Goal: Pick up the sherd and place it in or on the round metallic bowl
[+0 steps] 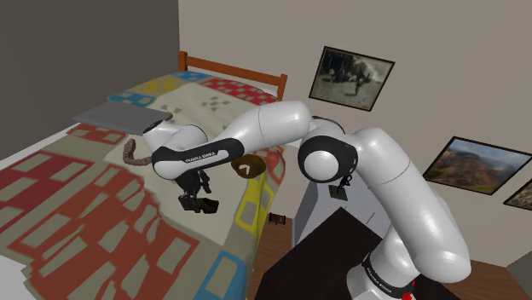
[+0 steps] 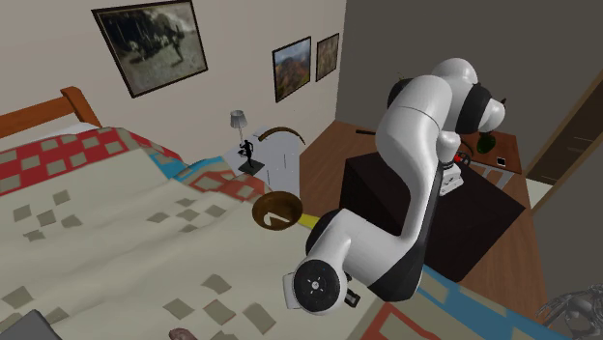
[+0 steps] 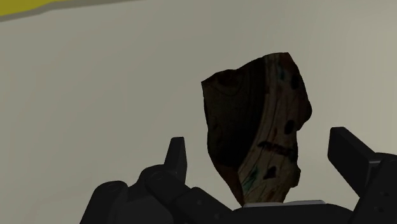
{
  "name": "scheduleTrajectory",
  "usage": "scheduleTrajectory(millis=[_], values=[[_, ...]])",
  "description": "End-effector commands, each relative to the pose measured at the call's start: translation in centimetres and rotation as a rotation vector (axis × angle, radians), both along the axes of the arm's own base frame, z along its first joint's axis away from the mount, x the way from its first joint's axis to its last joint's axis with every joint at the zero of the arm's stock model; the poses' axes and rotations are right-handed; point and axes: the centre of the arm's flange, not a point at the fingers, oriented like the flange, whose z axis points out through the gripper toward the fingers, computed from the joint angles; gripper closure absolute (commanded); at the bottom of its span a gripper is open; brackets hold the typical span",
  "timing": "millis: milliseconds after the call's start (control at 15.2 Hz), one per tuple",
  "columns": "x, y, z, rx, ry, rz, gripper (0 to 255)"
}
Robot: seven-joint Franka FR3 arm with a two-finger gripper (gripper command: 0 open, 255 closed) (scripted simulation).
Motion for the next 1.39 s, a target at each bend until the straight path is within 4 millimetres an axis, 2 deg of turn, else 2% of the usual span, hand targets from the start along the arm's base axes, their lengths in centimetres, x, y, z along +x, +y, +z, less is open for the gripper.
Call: scheduleTrajectory(millis=[0,66,132,726,1320], values=[[0.0,0.0,0.0,0.0,0.0,0.0,0],[0.0,0.0,0.0,0.0,0.0,0.0,0],[0.0,0.0,0.0,0.0,0.0,0.0,255],[0.0,0.0,0.0,0.0,0.0,0.0,255],[0.0,0.0,4.7,0.0,0.0,0.0,255]])
